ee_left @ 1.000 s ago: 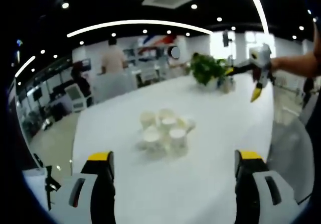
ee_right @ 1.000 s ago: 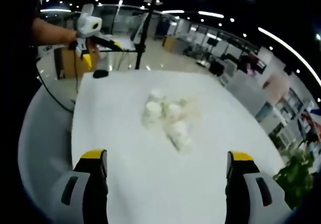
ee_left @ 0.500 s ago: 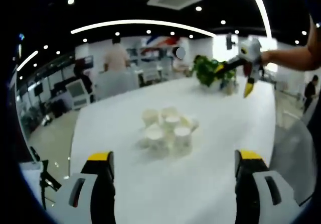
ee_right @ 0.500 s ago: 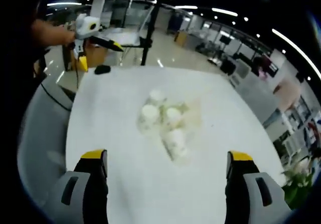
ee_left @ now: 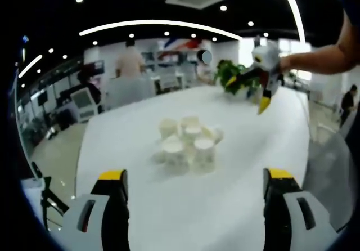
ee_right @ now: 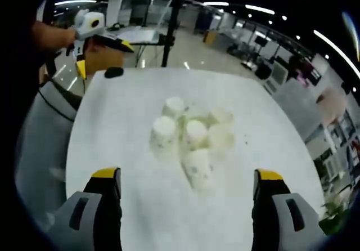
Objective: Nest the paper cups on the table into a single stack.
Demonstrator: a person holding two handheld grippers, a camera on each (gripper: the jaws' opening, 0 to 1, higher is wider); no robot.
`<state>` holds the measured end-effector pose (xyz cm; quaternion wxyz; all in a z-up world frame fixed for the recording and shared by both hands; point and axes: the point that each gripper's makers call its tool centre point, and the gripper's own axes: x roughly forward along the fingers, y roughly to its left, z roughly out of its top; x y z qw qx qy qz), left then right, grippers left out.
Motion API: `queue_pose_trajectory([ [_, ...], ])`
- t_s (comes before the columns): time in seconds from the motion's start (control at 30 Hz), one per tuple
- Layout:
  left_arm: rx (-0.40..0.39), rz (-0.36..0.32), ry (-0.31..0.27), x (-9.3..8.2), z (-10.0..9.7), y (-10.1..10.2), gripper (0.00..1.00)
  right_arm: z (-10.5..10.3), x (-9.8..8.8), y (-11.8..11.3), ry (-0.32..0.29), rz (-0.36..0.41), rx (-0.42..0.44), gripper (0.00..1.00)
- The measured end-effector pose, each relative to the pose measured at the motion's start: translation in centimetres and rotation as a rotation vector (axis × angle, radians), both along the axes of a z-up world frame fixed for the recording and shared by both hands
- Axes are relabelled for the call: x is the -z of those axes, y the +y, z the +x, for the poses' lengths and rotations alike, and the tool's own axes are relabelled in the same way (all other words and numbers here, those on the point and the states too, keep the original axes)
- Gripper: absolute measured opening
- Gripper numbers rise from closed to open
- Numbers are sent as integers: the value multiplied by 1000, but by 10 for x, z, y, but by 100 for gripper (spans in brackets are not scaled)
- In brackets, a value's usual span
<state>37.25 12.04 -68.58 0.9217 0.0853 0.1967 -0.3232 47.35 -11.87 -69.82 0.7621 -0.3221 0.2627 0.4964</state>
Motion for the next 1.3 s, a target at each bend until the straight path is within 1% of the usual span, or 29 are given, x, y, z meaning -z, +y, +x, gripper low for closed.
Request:
queue_pose_trajectory([
  [0.13,8,3,7,3,-2,-2,99,2,6,10,7,-5,-23,92],
  [0.27,4,-9,7,4,-4,-3,99,12,16,18,8,-5,-28,89],
  [0.33,7,-8,11,6,-5,-3,99,18,24,20,13,-19,-25,88],
  [0.5,20,2,22,12,-5,-3,99,25,36,29,20,-44,-54,86],
  [0.63,15,2,24,12,-3,-1,99,31,48,32,21,-86,-79,84],
  [0.7,14,0,23,12,-2,-1,99,33,52,33,25,-95,-88,83],
  [0.87,10,-3,24,13,-2,0,98,43,66,36,39,-121,-95,77],
  [0.97,7,-6,31,17,-3,0,98,48,79,37,56,-145,-100,73],
  [1.1,20,8,45,22,-6,1,98,50,93,40,62,-174,-113,68],
  [1.2,32,20,46,23,-8,3,97,55,104,41,61,-198,-107,64],
  [1.3,32,29,50,24,-10,9,97,57,110,45,72,-191,-98,61],
])
